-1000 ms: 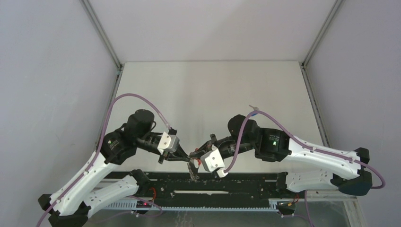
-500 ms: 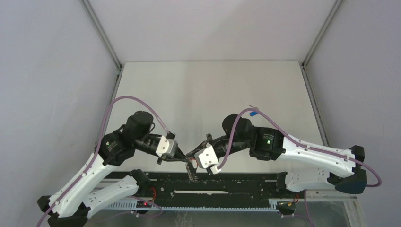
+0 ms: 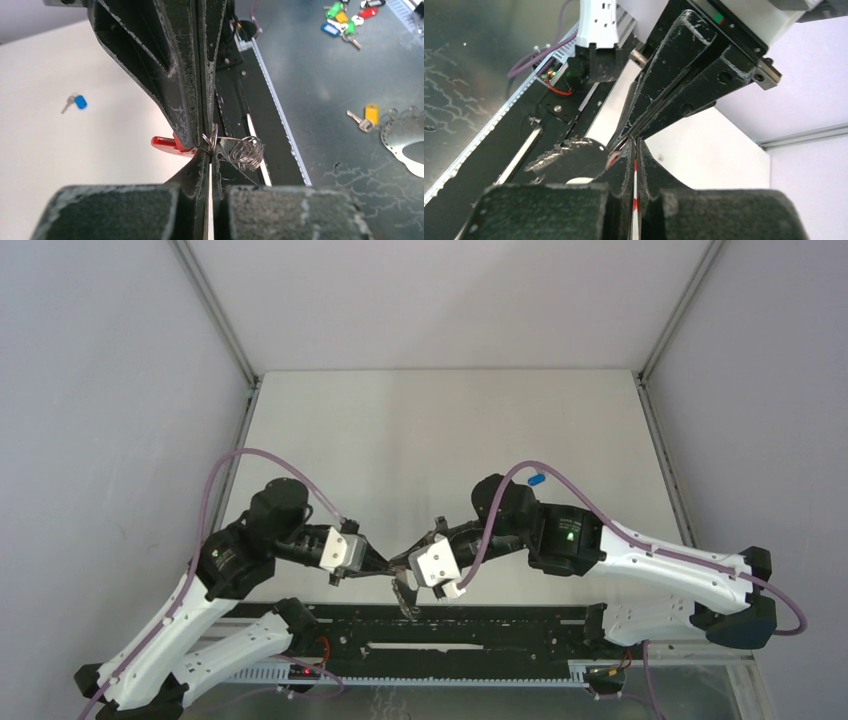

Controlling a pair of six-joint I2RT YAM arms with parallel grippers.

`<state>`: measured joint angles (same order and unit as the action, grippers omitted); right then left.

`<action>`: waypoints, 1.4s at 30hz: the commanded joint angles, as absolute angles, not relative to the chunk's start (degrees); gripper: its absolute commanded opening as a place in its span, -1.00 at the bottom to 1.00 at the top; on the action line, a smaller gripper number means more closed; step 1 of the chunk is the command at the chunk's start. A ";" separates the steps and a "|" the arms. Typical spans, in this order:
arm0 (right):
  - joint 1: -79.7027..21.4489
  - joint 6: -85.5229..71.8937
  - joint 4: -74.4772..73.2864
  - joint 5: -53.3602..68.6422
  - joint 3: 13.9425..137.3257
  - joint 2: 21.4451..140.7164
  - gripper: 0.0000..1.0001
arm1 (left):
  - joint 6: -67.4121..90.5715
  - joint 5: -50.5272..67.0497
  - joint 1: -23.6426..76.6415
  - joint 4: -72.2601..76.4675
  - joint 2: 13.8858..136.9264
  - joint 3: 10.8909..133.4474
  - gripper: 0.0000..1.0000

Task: Put the keys on the keyring

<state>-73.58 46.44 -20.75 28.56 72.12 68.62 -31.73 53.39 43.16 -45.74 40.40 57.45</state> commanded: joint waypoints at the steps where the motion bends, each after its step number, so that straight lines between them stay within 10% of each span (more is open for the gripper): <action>1: -74.19 43.18 -20.33 28.44 75.72 70.80 -0.86 | -25.58 51.17 43.12 -29.87 39.90 57.39 -0.99; 42: -66.32 46.27 -42.38 35.32 101.74 83.24 -0.34 | -2.73 48.96 43.09 -1.40 36.03 46.23 -0.99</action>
